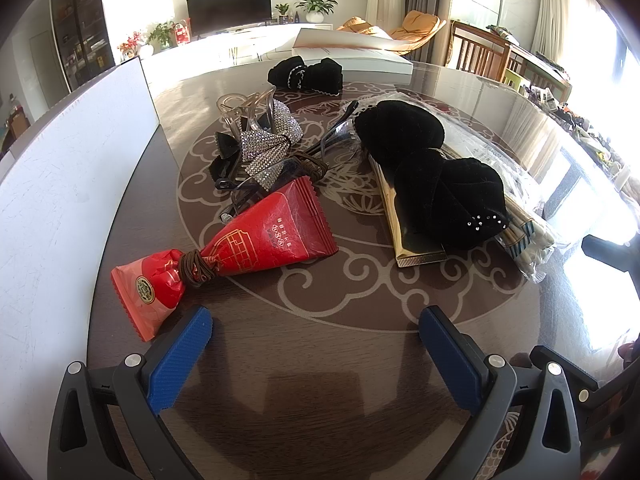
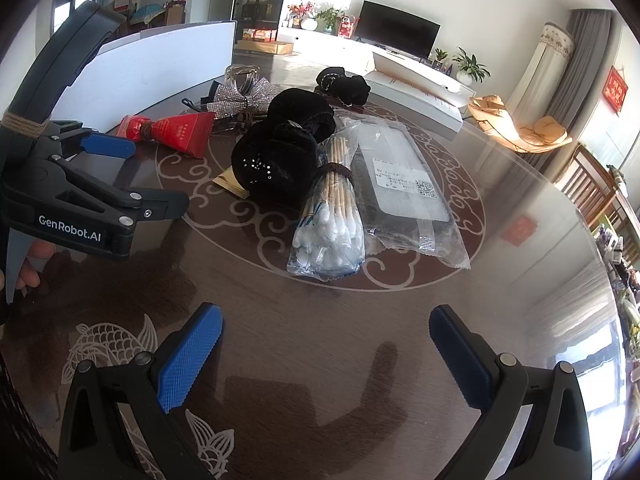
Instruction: Organize objects
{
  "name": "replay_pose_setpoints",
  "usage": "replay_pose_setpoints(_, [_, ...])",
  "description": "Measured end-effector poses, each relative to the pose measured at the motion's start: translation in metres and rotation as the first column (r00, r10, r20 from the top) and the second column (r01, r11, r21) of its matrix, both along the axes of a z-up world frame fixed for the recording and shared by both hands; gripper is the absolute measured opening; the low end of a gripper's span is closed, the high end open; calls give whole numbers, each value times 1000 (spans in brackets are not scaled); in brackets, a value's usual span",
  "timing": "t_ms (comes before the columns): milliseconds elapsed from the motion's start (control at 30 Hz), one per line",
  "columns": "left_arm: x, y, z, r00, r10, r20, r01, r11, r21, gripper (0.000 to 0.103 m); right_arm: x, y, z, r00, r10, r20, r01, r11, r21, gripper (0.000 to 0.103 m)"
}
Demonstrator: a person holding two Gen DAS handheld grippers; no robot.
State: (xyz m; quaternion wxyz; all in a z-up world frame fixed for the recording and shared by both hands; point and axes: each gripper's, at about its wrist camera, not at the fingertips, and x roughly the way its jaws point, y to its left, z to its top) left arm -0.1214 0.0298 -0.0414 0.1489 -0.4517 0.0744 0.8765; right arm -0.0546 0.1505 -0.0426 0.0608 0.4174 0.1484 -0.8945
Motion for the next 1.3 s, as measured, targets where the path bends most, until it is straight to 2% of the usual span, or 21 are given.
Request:
replay_pose_setpoints(200, [43, -17, 0, 999, 39, 25, -39, 999, -10, 103, 0, 1, 0, 1000, -2, 3, 2, 1000, -7, 103])
replay_pose_setpoints(300, [55, -31, 1, 989, 141, 37, -140, 990, -18, 103, -1, 3, 0, 1000, -13, 6, 13, 1000, -14, 103])
replay_pose_setpoints(400, [54, -37, 1, 984, 172, 38, -172, 985, -16, 103, 0, 7, 1, 1000, -22, 1, 22, 999, -37, 103])
replay_pose_setpoints(533, [54, -38, 0, 984, 176, 30, -175, 984, -14, 103, 0, 24, 7, 999, -42, 4, 42, 988, -150, 103])
replay_pose_setpoints(633, [53, -38, -1, 983, 184, 23, -184, 983, -12, 103, -10, 37, 19, 997, -75, 13, 76, 959, -273, 103])
replay_pose_setpoints(733, [52, -40, -1, 981, 192, 19, -192, 981, -9, 103, -36, 29, 37, 998, -67, 5, 66, 963, -262, 101])
replay_pose_setpoints(800, [52, -40, -1, 981, 192, 18, -192, 981, -9, 103, -58, 12, 49, 1000, -18, 6, 19, 966, -257, 84])
replay_pose_setpoints(833, [52, -40, -1, 981, 192, 18, -192, 981, -9, 103, -68, 2, 52, 1000, 12, 9, -9, 968, -249, 80])
replay_pose_setpoints(967, [53, -40, -1, 981, 192, 18, -192, 981, -10, 103, -104, -38, 47, 995, 87, 51, -76, 981, -179, 73])
replay_pose_setpoints(1067, [53, -41, 0, 981, 191, 17, -191, 981, -9, 103, -123, -55, 29, 985, 103, 135, -84, 987, -137, 66])
replay_pose_setpoints(1133, [53, -41, 0, 981, 191, 17, -191, 982, -9, 103, -126, -61, 20, 982, 94, 163, -80, 993, -91, 52])
replay_pose_setpoints(1167, [53, -41, 0, 981, 191, 17, -191, 982, -9, 103, -123, -61, 20, 982, 96, 162, -82, 992, -94, 38])
replay_pose_setpoints(1300, [53, -41, 0, 981, 191, 17, -191, 982, -9, 103, -90, -62, 26, 969, 163, 186, -139, 981, -136, 35])
